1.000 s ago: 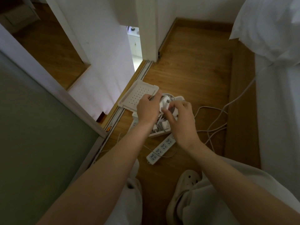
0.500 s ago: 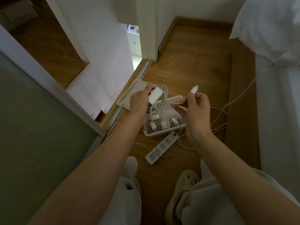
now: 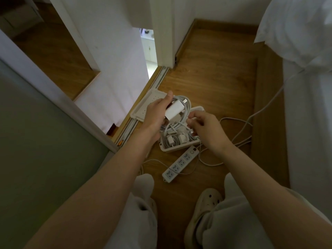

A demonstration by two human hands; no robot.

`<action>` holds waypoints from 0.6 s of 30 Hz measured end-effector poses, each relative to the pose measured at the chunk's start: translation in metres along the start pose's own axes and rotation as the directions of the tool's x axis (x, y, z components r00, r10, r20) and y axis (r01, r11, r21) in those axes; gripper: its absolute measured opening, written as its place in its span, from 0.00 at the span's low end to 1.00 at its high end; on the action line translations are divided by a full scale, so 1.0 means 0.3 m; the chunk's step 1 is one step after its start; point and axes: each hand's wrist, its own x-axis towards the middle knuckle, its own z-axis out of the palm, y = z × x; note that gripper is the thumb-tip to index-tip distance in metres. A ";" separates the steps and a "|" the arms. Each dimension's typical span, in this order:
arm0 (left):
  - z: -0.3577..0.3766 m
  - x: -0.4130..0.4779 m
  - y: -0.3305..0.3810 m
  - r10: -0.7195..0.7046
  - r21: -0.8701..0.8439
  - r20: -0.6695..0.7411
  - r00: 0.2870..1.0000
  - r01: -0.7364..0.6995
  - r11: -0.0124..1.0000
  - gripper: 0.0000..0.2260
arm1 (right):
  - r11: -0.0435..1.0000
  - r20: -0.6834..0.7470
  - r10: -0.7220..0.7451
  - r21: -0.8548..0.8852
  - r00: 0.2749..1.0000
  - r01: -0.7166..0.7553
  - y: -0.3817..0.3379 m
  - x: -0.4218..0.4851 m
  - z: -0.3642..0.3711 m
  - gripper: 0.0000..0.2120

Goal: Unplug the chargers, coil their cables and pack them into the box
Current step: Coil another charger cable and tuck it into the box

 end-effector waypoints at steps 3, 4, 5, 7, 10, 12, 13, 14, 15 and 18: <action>-0.007 0.006 -0.006 -0.044 -0.080 0.054 0.998 0.049 0.996 0.18 | 0.995 -0.029 -0.096 -0.008 0.995 0.096 0.004 -0.001 -0.001 0.07; -0.007 0.004 -0.004 -0.072 -0.129 0.084 0.994 0.083 0.988 0.18 | 0.991 -0.038 -0.135 0.012 0.990 0.135 0.000 -0.003 -0.002 0.08; -0.003 0.005 -0.005 -0.096 -0.171 0.113 0.989 0.115 0.978 0.18 | 0.984 -0.047 -0.169 0.050 0.985 0.171 -0.007 -0.007 -0.002 0.09; 0.007 0.005 -0.011 -0.136 -0.211 0.141 0.981 0.164 0.964 0.17 | 0.971 -0.066 -0.174 0.154 0.983 0.182 -0.017 -0.014 0.002 0.09; 0.028 0.002 -0.028 -0.167 -0.192 0.087 0.982 0.181 0.964 0.17 | 0.953 -0.107 -0.024 0.298 0.994 0.055 -0.021 -0.030 0.027 0.07; 0.041 0.007 -0.044 -0.163 -0.150 0.027 0.986 0.166 0.975 0.17 | 0.908 -0.153 0.139 0.415 0.978 -0.064 -0.021 -0.043 0.043 0.05; 0.048 0.009 -0.050 -0.156 -0.132 0.000 0.988 0.155 0.979 0.17 | 0.883 -0.165 0.203 0.456 0.965 -0.108 -0.022 -0.049 0.050 0.06; 0.057 0.011 -0.054 -0.148 -0.114 -0.026 0.989 0.144 0.983 0.17 | 0.867 -0.168 0.244 0.479 0.955 -0.137 -0.022 -0.053 0.056 0.07; 0.064 0.012 -0.055 -0.132 -0.089 -0.053 0.990 0.127 0.988 0.17 | 0.853 -0.163 0.274 0.497 0.948 -0.161 -0.024 -0.056 0.059 0.07; 0.079 0.020 -0.055 -0.078 -0.023 -0.097 0.992 0.076 0.997 0.17 | 0.804 -0.130 0.335 0.555 0.933 -0.212 -0.036 -0.066 0.058 0.09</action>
